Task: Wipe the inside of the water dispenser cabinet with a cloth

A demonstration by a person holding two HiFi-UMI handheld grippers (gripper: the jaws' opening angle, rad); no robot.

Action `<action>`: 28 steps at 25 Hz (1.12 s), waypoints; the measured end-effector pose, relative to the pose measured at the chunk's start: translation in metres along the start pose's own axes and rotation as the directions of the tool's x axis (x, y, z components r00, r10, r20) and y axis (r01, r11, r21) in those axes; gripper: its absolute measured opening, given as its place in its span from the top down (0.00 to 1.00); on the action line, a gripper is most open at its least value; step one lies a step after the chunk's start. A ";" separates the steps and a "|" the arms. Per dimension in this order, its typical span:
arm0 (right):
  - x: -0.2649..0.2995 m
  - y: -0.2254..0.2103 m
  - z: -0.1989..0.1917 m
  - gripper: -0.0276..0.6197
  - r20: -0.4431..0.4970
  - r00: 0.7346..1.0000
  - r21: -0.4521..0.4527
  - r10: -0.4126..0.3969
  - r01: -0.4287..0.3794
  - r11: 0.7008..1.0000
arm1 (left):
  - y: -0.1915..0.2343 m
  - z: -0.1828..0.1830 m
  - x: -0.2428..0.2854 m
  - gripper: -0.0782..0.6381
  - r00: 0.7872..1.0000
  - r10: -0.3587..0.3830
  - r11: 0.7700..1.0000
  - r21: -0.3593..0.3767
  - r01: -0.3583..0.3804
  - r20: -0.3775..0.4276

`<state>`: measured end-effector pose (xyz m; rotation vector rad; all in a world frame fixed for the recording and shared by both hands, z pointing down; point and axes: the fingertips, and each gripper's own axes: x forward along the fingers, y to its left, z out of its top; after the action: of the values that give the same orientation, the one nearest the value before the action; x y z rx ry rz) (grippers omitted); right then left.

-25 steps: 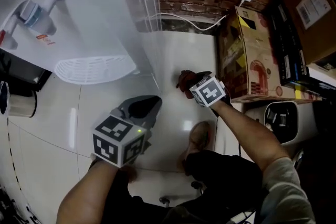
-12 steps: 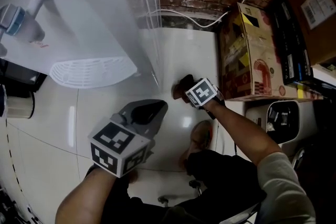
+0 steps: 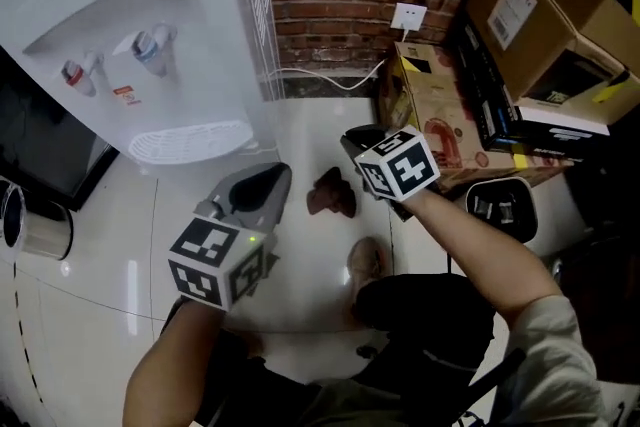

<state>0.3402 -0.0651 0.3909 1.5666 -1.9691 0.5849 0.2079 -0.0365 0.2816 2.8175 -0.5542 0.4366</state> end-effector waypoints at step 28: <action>-0.202 0.055 0.094 0.94 0.528 0.839 0.054 -0.135 0.126 0.991 | -0.024 0.068 -0.063 0.89 0.909 0.324 0.940 0.017 -0.340 0.263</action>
<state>0.3068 0.0354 0.1875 2.0168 -2.2153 0.1061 0.1788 -0.0137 0.1932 2.8617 -1.1038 0.1455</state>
